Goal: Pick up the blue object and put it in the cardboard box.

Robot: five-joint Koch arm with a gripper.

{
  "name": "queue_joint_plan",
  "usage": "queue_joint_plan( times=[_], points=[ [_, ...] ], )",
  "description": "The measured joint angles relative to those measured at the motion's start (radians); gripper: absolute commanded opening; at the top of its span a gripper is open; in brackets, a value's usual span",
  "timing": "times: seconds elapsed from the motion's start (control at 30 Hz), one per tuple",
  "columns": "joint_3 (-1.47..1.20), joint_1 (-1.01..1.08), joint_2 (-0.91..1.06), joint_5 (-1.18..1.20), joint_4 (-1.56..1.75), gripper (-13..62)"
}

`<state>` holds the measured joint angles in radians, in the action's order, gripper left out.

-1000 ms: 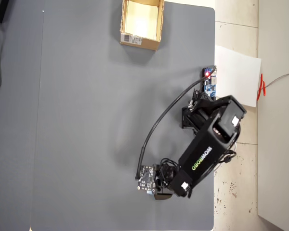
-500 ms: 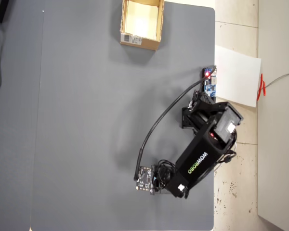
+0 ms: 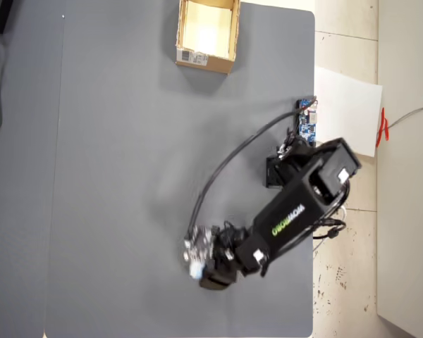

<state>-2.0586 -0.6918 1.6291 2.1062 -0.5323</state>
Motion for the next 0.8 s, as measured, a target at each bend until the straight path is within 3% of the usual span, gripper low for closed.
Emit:
queue_joint_plan(
  times=[0.57, 0.8],
  points=[
    [-0.158, 0.390, 0.225, -0.428, 0.325, 7.6],
    [-0.173, 0.650, 0.256, -0.531, 0.476, 7.5]
  ],
)
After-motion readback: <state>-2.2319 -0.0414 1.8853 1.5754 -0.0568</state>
